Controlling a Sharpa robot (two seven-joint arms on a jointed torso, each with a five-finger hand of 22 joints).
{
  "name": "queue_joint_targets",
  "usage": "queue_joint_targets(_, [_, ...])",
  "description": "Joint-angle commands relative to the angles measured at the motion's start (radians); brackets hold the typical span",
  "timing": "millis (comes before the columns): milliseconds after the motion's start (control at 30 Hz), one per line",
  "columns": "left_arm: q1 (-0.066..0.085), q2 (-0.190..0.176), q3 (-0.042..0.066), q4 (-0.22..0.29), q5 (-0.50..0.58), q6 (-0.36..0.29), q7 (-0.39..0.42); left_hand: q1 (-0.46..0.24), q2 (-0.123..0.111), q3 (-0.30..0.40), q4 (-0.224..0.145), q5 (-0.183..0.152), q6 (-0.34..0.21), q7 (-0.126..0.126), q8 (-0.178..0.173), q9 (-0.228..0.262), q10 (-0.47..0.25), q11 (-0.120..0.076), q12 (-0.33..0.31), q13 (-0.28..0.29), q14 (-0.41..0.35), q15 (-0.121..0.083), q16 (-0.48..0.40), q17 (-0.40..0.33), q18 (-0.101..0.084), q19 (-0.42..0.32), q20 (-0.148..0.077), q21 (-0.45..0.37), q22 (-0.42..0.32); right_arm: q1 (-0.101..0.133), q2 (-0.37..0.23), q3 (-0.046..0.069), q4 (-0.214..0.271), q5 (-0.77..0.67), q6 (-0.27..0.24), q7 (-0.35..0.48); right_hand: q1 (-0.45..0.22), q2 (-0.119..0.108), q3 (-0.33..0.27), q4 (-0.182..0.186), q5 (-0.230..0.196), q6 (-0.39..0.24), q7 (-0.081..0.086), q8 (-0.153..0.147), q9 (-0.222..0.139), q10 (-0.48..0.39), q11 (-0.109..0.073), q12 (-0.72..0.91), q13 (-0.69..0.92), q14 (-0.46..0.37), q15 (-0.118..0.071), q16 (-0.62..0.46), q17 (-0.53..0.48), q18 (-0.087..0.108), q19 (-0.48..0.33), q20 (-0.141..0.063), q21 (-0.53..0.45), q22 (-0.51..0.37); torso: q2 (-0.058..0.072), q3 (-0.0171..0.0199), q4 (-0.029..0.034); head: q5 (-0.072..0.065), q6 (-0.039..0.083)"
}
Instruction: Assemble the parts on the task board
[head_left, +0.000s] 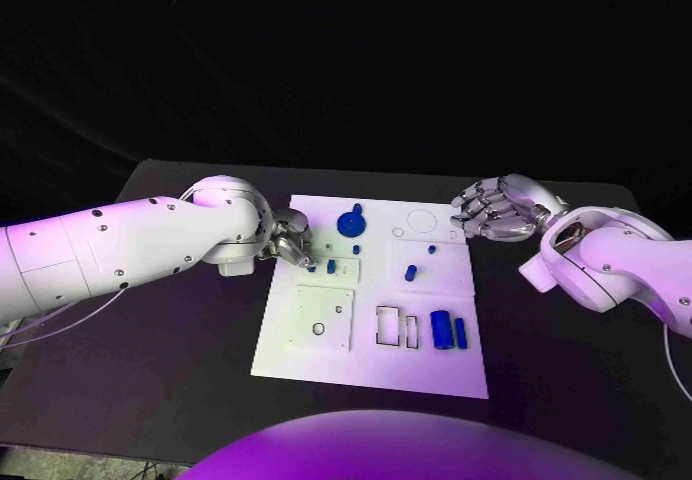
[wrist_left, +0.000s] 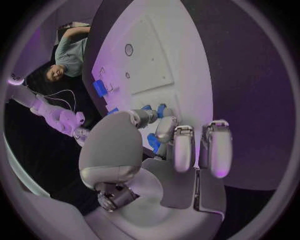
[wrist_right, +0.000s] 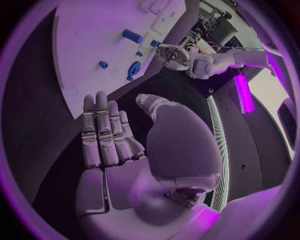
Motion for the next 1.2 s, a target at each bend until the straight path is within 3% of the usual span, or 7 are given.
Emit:
queue_joint_targets(33, [-0.001,0.005,0.000,0.000,-0.006,0.013,-0.003,0.007,0.001,0.163,-0.158,0.004,0.022,-0.021,0.003,0.001,0.008,-0.002,0.002,0.001,0.103,-0.007,0.004,0.263,-0.015,0.081,-0.004,-0.002,0.230,-0.001,0.002,0.000,-0.001,0.037,0.004,0.037,-0.001,0.011,-0.003,-0.009,0.004,-0.008,0.066,0.009,-0.011,0.005,0.008,-0.027,-0.039,-0.006,0.006,-0.033,-0.020,0.012,-0.005,0.010,-0.028,-0.033,0.000,-0.0003,-0.0005,0.000,0.000])
queue_joint_targets(667, [-0.005,0.007,0.000,0.001,-0.009,0.050,-0.005,0.003,-0.008,0.166,-0.162,0.029,0.028,-0.023,0.005,0.000,0.012,-0.003,0.002,0.002,0.103,-0.008,0.004,0.263,-0.015,0.080,-0.005,-0.003,0.230,-0.001,0.001,-0.001,-0.002,0.057,-0.006,0.054,0.002,0.018,0.001,-0.024,0.037,-0.014,0.068,0.019,-0.030,0.017,0.011,-0.052,-0.093,0.003,0.010,-0.070,-0.044,0.012,0.003,0.015,-0.050,-0.082,-0.001,-0.0002,0.0000,-0.003,0.000])
queue_joint_targets(1000, [-0.005,0.006,0.000,0.000,0.009,0.027,-0.003,-0.014,-0.015,0.162,-0.152,0.043,0.034,-0.024,0.006,-0.001,0.015,-0.003,0.001,0.001,0.103,-0.008,0.004,0.263,-0.015,0.081,-0.006,-0.003,0.230,-0.002,0.001,-0.001,-0.003,0.061,-0.006,0.054,0.000,0.017,0.002,-0.027,0.043,-0.018,0.071,0.021,-0.035,0.013,0.014,-0.058,-0.105,-0.001,0.013,-0.081,-0.050,0.012,-0.001,0.017,-0.052,-0.094,0.000,0.0000,0.0008,-0.004,0.000])
queue_joint_targets(1200, [-0.005,0.007,0.000,-0.004,0.026,-0.004,0.000,-0.056,-0.017,0.142,-0.125,-0.005,0.032,-0.030,0.001,-0.005,0.017,-0.008,-0.002,-0.002,0.103,-0.012,0.004,0.263,-0.015,0.081,-0.008,-0.004,0.230,-0.002,0.002,-0.001,-0.004,0.063,-0.003,0.052,-0.002,0.017,0.001,-0.031,0.046,-0.024,0.074,0.023,-0.041,0.006,0.017,-0.063,-0.118,-0.009,0.017,-0.093,-0.058,0.011,-0.008,0.021,-0.053,-0.108,0.000,0.0007,0.0004,-0.005,0.000])
